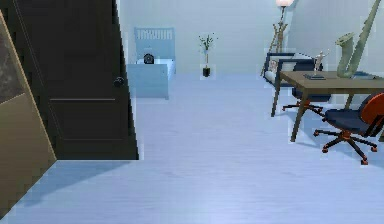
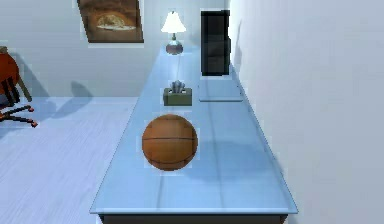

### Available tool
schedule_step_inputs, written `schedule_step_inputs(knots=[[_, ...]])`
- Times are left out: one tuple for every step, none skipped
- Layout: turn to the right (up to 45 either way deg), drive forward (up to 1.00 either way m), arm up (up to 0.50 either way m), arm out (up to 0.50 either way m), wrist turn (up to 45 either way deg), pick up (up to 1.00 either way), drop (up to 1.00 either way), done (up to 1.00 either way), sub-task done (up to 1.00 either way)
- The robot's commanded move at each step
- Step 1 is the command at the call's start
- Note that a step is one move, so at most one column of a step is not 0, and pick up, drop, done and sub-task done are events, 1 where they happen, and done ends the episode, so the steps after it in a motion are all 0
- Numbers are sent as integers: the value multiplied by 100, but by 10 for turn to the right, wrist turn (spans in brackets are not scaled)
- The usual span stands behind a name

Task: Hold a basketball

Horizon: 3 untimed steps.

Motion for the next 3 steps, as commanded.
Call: schedule_step_inputs(knots=[[0,0,50,0,0,0,0,0,0],[0,0,38,0,0,0,0,0,0],[0,0,0,24,0,0,0,0,0]])
